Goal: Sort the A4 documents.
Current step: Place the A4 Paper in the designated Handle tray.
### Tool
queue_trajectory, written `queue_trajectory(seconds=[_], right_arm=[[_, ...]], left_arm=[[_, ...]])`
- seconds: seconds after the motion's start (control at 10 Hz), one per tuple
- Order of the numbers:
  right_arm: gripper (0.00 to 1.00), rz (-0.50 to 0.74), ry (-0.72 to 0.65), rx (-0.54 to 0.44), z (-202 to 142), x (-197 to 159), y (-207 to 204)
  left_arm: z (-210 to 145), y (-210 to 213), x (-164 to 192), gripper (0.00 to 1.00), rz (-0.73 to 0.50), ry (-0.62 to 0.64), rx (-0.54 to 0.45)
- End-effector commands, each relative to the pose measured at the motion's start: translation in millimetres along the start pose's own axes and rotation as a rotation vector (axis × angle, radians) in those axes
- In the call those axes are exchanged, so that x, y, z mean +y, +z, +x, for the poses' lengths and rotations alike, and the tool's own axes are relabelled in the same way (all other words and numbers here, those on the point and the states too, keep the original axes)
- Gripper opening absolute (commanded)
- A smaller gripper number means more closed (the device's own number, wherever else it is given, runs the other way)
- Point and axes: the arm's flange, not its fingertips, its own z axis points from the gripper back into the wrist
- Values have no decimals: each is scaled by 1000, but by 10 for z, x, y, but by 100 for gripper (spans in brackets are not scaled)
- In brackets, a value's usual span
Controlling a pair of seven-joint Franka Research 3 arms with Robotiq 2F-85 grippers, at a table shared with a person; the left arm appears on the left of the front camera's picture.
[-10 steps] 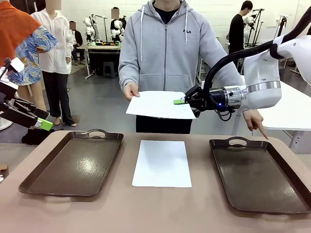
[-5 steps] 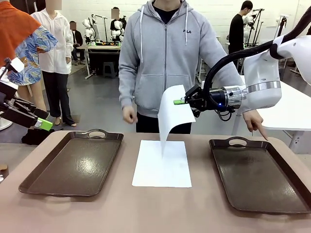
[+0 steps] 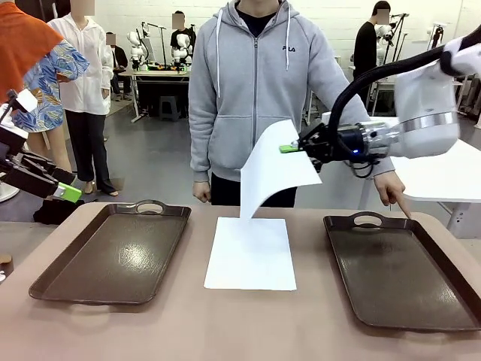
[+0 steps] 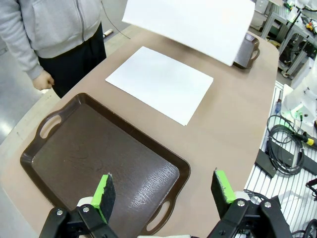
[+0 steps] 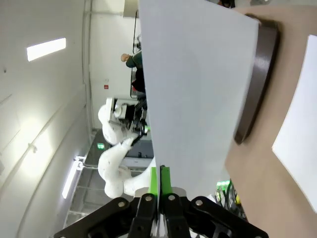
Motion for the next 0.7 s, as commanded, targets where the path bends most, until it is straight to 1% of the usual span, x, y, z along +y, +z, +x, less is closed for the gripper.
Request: queue_trajectory(seconds=[0.0, 0.2, 0.3, 0.4, 0.6], right_arm=[[1, -33, -6, 71, -308, 34, 399], [1, -43, -23, 115, -517, 188, 741], [1, -58, -19, 87, -609, 262, 920], [1, -98, -3, 38, -713, 299, 1110], [1, -146, -8, -19, -868, 181, 1354]], left_arm=[[-15, 0, 23, 100, -15, -16, -15], [-15, 0, 23, 100, -15, -16, -15], [-15, 0, 23, 100, -15, -16, -15], [-15, 0, 23, 100, -15, -16, -15], [-15, 0, 23, 100, -15, -16, -15]])
